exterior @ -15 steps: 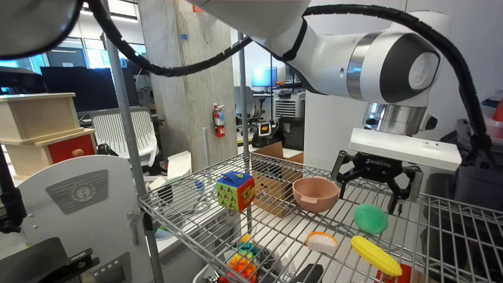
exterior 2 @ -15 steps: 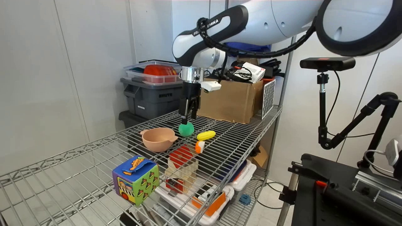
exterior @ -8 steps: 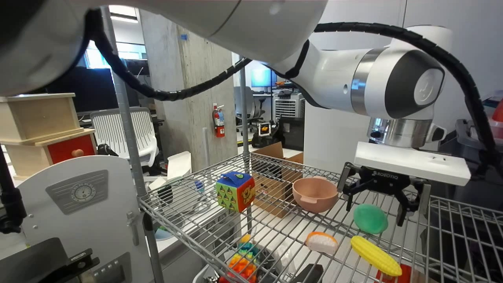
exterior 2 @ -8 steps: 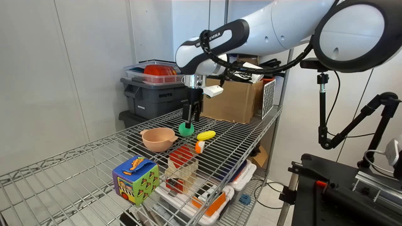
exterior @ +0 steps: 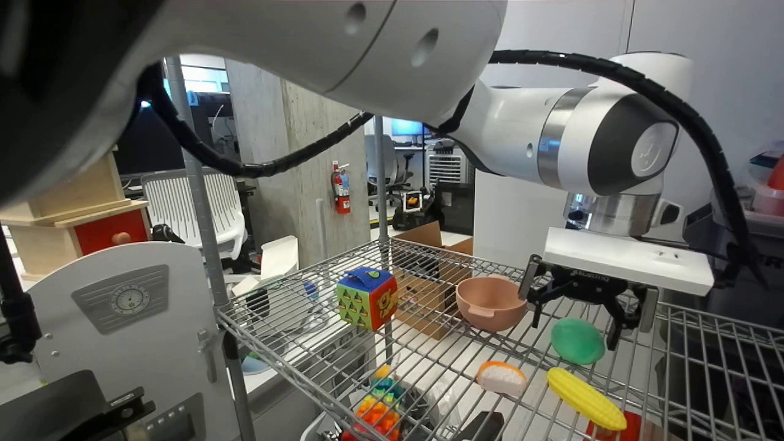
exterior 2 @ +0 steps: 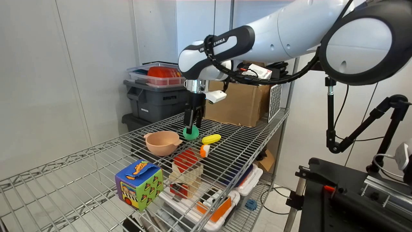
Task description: Put the green plush toy in the pink pot
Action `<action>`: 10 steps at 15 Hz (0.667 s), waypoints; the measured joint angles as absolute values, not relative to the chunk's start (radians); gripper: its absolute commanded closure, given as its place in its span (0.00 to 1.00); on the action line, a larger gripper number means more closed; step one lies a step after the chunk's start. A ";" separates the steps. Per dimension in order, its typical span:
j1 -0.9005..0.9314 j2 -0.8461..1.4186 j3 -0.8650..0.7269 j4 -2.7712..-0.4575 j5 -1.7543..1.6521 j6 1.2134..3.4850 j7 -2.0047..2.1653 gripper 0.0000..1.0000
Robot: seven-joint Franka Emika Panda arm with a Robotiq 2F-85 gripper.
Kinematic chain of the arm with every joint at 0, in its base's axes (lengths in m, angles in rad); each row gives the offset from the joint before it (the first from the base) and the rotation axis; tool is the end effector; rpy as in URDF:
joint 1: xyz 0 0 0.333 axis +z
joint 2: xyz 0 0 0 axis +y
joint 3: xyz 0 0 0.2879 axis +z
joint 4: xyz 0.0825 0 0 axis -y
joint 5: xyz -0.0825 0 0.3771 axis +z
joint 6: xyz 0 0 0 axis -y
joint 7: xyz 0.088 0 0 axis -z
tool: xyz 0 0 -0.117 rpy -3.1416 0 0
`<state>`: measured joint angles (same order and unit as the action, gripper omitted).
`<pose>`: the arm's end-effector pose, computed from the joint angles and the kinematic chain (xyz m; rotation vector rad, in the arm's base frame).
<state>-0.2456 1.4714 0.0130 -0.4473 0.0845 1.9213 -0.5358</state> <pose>0.7453 -0.1759 0.1121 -3.0303 -0.4001 -0.0571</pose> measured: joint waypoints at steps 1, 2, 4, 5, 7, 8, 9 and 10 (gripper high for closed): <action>-0.245 1.471 0.016 -0.448 0.084 1.926 -0.536 0.00; -0.245 1.471 0.018 -0.448 0.084 1.929 -0.536 0.00; -0.245 1.471 0.020 -0.449 0.084 1.948 -0.539 0.05; -0.245 1.471 0.021 -0.450 0.084 1.956 -0.541 0.26; -0.245 1.471 0.021 -0.451 0.084 1.974 -0.545 0.31; -0.245 1.471 0.021 -0.452 0.083 1.986 -0.547 0.37; -0.245 1.471 0.021 -0.452 0.081 1.996 -0.547 0.47; -0.245 1.471 0.021 -0.452 0.080 2.002 -0.547 0.54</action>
<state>-0.2450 1.4714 0.0212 -0.4524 0.0798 2.0024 -0.5474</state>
